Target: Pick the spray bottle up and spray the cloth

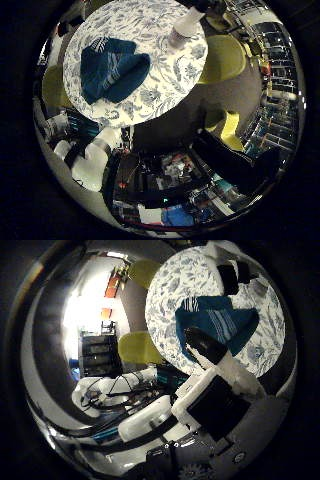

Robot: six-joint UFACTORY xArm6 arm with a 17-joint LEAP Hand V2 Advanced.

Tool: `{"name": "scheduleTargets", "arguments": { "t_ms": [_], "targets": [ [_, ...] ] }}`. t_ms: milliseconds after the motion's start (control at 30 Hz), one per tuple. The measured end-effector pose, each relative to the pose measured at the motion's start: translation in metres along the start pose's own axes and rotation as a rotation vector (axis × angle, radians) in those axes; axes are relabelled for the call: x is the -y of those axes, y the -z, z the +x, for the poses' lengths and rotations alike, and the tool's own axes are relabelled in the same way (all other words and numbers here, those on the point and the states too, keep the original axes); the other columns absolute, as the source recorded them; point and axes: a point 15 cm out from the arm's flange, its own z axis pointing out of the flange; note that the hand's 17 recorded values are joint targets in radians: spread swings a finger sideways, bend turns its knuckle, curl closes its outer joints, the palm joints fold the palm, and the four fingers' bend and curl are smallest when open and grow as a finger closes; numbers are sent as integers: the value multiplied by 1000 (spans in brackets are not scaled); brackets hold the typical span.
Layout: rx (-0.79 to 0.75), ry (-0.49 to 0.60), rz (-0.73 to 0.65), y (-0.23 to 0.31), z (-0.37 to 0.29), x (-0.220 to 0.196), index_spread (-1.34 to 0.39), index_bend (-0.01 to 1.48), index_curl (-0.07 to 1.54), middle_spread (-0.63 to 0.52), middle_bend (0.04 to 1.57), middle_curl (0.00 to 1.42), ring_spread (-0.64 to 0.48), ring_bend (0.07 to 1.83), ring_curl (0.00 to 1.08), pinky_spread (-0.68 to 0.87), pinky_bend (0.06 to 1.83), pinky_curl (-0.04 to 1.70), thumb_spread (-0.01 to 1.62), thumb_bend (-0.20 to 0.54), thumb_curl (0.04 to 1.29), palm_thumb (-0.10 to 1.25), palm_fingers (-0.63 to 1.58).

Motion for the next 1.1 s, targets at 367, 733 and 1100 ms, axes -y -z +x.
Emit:
{"name": "scheduleTargets", "arguments": {
  "t_ms": [367,733,1100],
  "targets": [
    [31,24,138,-22,-20,22,-356,321,587,-176,640,564,-126,646,450,369,242,437,1166,-17,389,766,560],
    [249,-199,520,11,37,35,-365,183,552,-201,614,565,-164,724,460,244,378,435,1149,-33,359,609,548],
    [436,-343,776,8,126,12,-268,162,387,-92,540,517,-54,730,438,265,630,448,1081,-25,302,460,273]
  ]
}}
